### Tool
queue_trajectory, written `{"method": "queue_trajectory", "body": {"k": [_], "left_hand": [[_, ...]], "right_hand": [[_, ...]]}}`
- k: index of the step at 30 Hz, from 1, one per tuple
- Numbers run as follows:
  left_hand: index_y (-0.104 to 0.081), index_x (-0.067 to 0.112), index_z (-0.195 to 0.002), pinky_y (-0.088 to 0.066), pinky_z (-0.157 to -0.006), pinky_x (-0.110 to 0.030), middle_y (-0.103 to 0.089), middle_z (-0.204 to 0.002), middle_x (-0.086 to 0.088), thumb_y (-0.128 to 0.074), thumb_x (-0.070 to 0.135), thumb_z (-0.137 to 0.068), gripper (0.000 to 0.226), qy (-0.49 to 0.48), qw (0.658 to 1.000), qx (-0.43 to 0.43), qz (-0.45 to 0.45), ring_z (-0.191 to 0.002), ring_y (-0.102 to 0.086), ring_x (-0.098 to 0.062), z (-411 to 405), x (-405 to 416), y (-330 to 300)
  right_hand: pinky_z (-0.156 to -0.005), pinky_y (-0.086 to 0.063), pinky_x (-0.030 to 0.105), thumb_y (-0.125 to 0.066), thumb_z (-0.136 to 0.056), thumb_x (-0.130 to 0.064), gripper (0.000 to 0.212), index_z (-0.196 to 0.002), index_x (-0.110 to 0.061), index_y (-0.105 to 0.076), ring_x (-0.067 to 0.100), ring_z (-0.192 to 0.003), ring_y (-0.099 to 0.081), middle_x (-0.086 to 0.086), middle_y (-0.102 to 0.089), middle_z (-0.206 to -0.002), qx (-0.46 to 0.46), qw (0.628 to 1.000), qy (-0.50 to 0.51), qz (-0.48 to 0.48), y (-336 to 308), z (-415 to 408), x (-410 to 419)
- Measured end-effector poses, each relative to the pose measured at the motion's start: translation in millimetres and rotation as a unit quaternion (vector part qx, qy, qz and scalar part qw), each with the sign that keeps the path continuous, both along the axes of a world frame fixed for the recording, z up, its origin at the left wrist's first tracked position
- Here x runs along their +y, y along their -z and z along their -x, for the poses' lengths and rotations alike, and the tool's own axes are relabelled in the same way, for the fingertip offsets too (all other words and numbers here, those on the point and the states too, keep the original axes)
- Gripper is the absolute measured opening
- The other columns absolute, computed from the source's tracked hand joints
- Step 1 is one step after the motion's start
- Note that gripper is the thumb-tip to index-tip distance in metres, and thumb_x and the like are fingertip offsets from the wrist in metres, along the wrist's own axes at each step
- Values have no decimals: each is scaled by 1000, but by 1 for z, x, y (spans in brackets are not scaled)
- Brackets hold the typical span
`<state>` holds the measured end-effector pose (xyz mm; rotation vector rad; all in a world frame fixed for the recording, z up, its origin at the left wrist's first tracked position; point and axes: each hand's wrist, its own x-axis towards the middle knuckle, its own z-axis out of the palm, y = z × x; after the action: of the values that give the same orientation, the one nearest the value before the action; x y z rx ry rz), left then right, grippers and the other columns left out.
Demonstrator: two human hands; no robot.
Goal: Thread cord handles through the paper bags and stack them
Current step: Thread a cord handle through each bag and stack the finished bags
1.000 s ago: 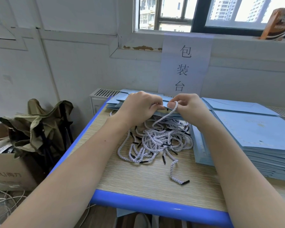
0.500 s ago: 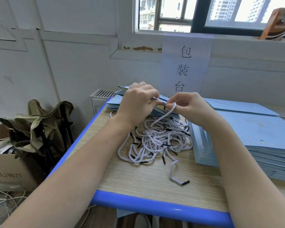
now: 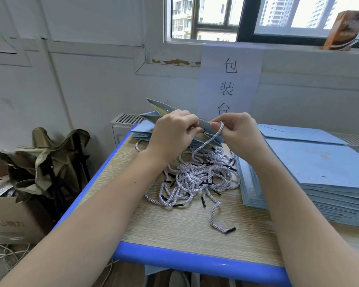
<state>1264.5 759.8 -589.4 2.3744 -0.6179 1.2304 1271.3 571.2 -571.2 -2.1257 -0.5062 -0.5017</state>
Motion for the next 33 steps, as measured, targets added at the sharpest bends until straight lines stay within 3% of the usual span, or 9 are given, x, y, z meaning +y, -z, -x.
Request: {"method": "queue_trajectory", "body": {"k": [3, 6, 9, 11, 16, 21, 23, 26, 33], "left_hand": [[-71, 10, -82, -52, -65, -38, -66, -75, -1, -80, 28, -81, 20, 25, 999, 38, 17, -69, -53, -16, -2, 1, 0], [-73, 11, -87, -51, -67, -34, -68, -79, 1, -79, 29, -81, 21, 44, 997, 47, 30, -69, -51, -12, -3, 3, 1], [-72, 11, -93, -48, -67, -29, -65, -83, 4, -81, 29, -79, 25, 47, 997, 50, 29, -68, -45, -9, -2, 2, 2], [-71, 11, -96, -46, -67, -27, -59, -83, 8, -82, 27, -78, 26, 44, 997, 52, 24, -67, -45, -10, -1, 0, 2], [-73, 9, -96, -54, -70, -39, -68, -85, -1, -75, 12, -84, 13, 48, 996, 68, 30, -71, -56, -17, -3, 0, 5], [-76, 13, -93, -54, -68, -40, -71, -83, 2, -75, 30, -85, 18, 43, 994, 77, 57, -71, -62, -17, -3, -1, 6], [-76, 13, -92, -55, -69, -40, -72, -85, 0, -76, 33, -82, 22, 37, 995, 68, 63, -73, -63, -19, 0, -2, 5], [-75, 10, -94, -54, -74, -42, -73, -87, -3, -79, 27, -79, 23, 27, 996, 52, 66, -79, -63, -22, 0, -3, 4], [-75, 6, -94, -49, -86, -43, -75, -91, -4, -82, 17, -75, 23, 4, 999, 37, 25, -87, -63, -27, -4, -6, 3]], "right_hand": [[-45, -29, 11, -67, -94, -15, 12, -90, -17, -78, 4, -44, -41, -9, -54, -55, -17, 1000, 26, 2, 1, 0, 2], [-48, -30, 10, -68, -93, -18, 11, -92, -19, -79, 1, -48, -46, -3, -65, -67, -15, 1000, 25, 2, 2, -1, 1], [-54, -36, 18, -66, -94, -18, 11, -93, -22, -77, 1, -50, -49, 0, -71, -79, -10, 1000, 15, -2, 0, -1, 1], [-48, -35, 16, -63, -96, -15, 13, -94, -21, -75, 3, -45, -47, 2, -71, -82, -2, 1000, 2, -2, 1, 0, 1], [-40, -30, 13, -58, -98, -13, 18, -96, -26, -71, 6, -36, -39, 4, -69, -83, 32, 999, -16, 36, 3, 0, 1], [-49, -36, 6, -65, -96, -17, 11, -95, -23, -74, -1, -55, -56, -11, -66, -81, 27, 998, -17, 46, 3, 0, 3], [-58, -45, 13, -69, -93, -20, 5, -94, -19, -74, 6, -66, -62, -4, -71, -83, 43, 999, -22, 16, 4, -1, 3], [-72, -57, 37, -74, -90, -26, 11, -96, -17, -75, 15, -71, -66, 3, -75, -83, 71, 997, -27, -15, 5, -4, 3], [-82, -61, 39, -84, -79, -18, 19, -97, -15, -76, 14, -82, -73, 1, -77, -86, 100, 993, -46, -43, 7, -3, 6]]}}
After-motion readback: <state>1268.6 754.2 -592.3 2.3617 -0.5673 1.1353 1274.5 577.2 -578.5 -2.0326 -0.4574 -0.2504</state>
